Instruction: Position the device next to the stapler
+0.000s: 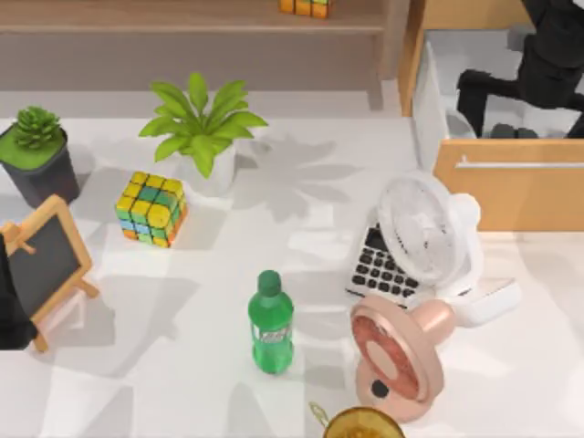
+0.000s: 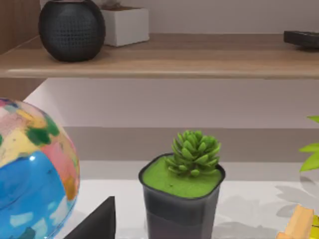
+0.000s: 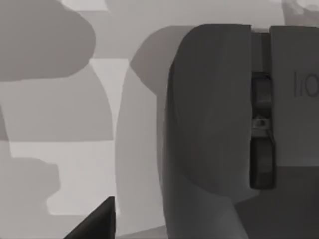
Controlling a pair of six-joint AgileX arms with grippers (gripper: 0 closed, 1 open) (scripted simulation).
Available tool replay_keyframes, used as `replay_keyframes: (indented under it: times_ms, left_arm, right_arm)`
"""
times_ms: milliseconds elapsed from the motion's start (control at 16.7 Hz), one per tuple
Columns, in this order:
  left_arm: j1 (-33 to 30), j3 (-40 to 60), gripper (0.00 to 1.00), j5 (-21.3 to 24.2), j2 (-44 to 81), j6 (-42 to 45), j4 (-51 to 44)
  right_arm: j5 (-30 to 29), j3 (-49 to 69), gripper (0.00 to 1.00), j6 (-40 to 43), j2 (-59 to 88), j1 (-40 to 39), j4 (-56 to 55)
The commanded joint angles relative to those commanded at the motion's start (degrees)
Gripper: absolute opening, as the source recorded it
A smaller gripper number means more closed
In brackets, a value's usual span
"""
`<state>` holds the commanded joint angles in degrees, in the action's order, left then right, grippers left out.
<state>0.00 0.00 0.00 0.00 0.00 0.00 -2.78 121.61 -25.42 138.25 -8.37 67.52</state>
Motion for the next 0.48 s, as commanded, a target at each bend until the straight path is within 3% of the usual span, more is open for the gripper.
replay_keyframes:
  times_ms: [480]
  left_arm:
    - [0.00, 0.00, 1.00, 0.00, 0.00, 0.00, 0.00]
  right_arm:
    - [0.06, 1.00, 1.00, -0.30, 1.09, 0.24, 0.28]
